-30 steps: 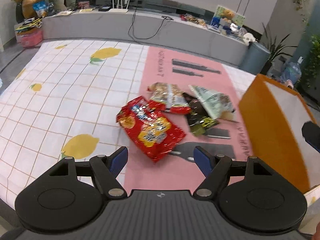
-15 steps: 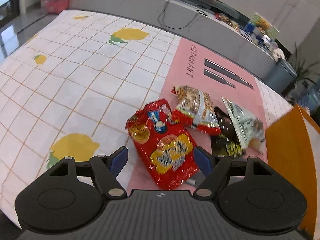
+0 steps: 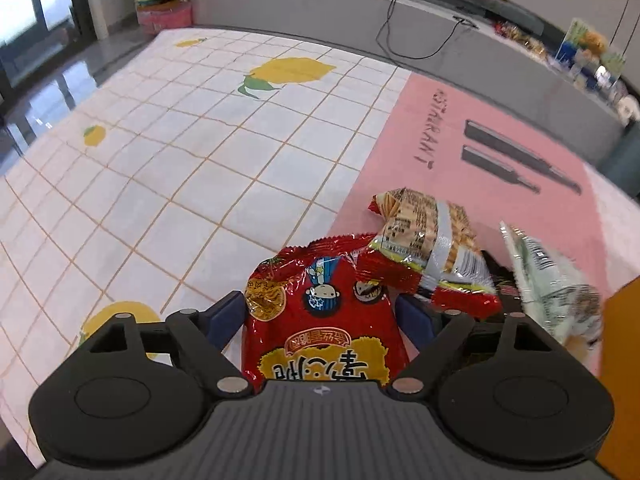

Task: Organize snacks
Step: 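Grasp the red chip bag with the left tool, then lift the red chip bag with the left tool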

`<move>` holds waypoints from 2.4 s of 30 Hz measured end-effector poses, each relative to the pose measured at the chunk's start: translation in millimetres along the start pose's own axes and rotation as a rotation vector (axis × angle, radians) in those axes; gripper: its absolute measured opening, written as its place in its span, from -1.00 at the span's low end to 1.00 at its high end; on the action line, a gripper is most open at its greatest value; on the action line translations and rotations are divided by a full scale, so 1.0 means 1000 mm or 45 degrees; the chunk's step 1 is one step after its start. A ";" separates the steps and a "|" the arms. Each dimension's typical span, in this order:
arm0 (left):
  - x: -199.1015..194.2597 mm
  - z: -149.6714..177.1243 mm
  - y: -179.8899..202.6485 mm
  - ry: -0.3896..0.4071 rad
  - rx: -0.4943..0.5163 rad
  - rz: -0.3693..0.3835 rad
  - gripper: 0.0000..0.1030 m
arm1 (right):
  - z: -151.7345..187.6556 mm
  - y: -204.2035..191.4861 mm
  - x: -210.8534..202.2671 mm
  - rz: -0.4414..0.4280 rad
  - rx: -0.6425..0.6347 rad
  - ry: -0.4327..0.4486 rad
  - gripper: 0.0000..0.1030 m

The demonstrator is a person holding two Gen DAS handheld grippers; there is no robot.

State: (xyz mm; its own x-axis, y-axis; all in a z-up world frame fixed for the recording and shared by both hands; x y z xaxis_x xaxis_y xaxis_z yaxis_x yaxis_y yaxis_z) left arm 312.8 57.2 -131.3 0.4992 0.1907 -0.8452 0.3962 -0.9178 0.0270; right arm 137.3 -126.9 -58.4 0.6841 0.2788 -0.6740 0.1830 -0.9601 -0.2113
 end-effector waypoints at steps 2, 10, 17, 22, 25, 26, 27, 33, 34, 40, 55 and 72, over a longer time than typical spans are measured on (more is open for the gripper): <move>0.004 0.001 0.005 0.009 0.028 -0.049 0.95 | -0.001 0.002 -0.001 0.003 0.014 0.004 0.50; 0.020 0.007 0.001 -0.002 0.004 -0.035 1.00 | -0.002 -0.002 -0.006 0.048 -0.059 0.030 0.50; 0.015 0.009 0.000 0.007 0.070 -0.006 0.82 | -0.003 0.000 -0.007 0.060 -0.060 0.035 0.50; 0.013 0.010 -0.005 -0.030 0.122 0.030 0.79 | -0.003 0.000 -0.008 0.071 -0.073 0.037 0.50; 0.010 0.012 -0.012 -0.058 0.165 0.066 0.78 | -0.004 0.000 -0.008 0.074 -0.083 0.038 0.50; 0.009 0.014 -0.015 -0.063 0.191 0.092 0.78 | -0.004 0.000 -0.008 0.075 -0.087 0.038 0.50; 0.007 0.015 -0.018 -0.065 0.213 0.116 0.78 | -0.004 -0.001 -0.008 0.077 -0.093 0.040 0.50; -0.002 0.023 -0.041 -0.049 0.391 0.182 0.78 | -0.003 -0.003 -0.008 0.069 -0.124 0.059 0.50; -0.005 0.024 -0.046 -0.032 0.438 0.186 0.78 | -0.003 -0.004 -0.009 0.057 -0.123 0.062 0.50; -0.019 0.019 -0.073 -0.002 0.481 0.255 0.78 | -0.007 -0.008 -0.011 -0.030 -0.102 0.101 0.51; -0.035 0.002 -0.093 -0.040 0.341 0.311 0.78 | -0.015 -0.031 -0.004 -0.137 0.002 0.122 0.65; -0.037 -0.033 -0.140 -0.026 0.196 0.275 0.78 | -0.092 -0.098 0.072 -0.098 -0.015 0.127 0.69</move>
State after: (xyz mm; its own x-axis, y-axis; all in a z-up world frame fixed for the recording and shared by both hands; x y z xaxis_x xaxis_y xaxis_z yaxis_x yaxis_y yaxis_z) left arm 264.0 190.4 -86.4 0.5432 -0.0208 -0.8394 0.1597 -0.9789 0.1277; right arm 233.0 -14.9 -21.1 0.7341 0.3489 -0.5825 0.2459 -0.9363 -0.2509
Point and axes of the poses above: each gripper's, at about its wrist camera, not at the fingertips, and x roughly the way its jaws point, y to its right, z to its underside, the point moved 5 cm from there along x, roughly the way its jaws point
